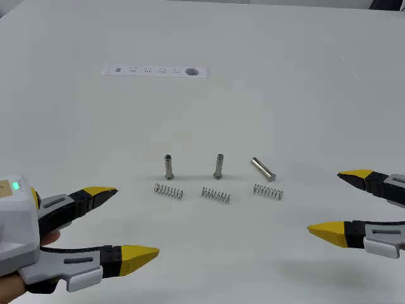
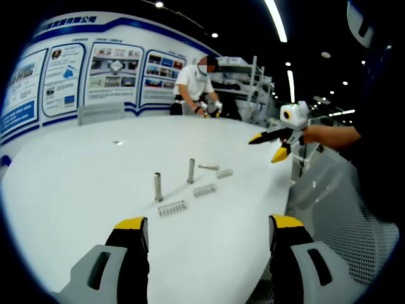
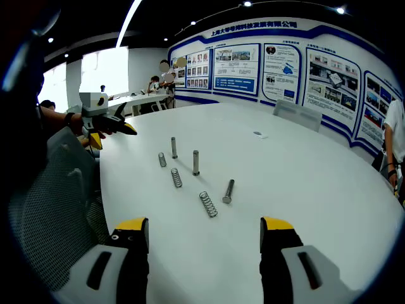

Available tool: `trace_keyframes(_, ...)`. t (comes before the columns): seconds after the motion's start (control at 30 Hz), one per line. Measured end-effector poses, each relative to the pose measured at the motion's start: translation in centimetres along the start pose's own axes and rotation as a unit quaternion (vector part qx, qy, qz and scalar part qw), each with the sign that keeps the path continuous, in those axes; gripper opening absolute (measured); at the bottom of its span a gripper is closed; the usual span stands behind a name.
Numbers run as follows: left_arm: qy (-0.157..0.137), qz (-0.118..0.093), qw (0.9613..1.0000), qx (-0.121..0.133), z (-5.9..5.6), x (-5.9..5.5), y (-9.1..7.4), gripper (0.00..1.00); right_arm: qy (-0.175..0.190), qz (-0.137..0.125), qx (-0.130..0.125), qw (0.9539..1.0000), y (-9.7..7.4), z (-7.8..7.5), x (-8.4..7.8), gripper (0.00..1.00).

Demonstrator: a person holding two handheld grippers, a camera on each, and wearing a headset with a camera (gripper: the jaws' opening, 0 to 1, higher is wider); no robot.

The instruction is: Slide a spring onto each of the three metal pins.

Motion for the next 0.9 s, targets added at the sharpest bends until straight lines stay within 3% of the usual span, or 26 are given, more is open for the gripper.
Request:
trace_keyframes(0.63, -0.008, -0.011, 0.9996, 0.024, 0.2, -0.1, -1.3, 0.79, -0.014, 0.007, 0.020, 0.9997, 1.1, -0.2, 1.1, 0.71)
trace_keyframes(0.9, -0.004, -0.013, 0.9997, 0.021, 0.0, -0.1, -1.3, 0.78, -0.015, 0.006, 0.019, 0.9997, 1.1, -0.1, 1.1, 0.71)
Point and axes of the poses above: the centre of the closed fingertips' face, and the gripper's own axes: y roughly forward along the fingers, z roughly to its left, x roughly out of its top, the point moved 6 cm from there along -y, roughly backward along the fingers, and after that the axes turned 12 degrees about x, right-handed, at the moved point
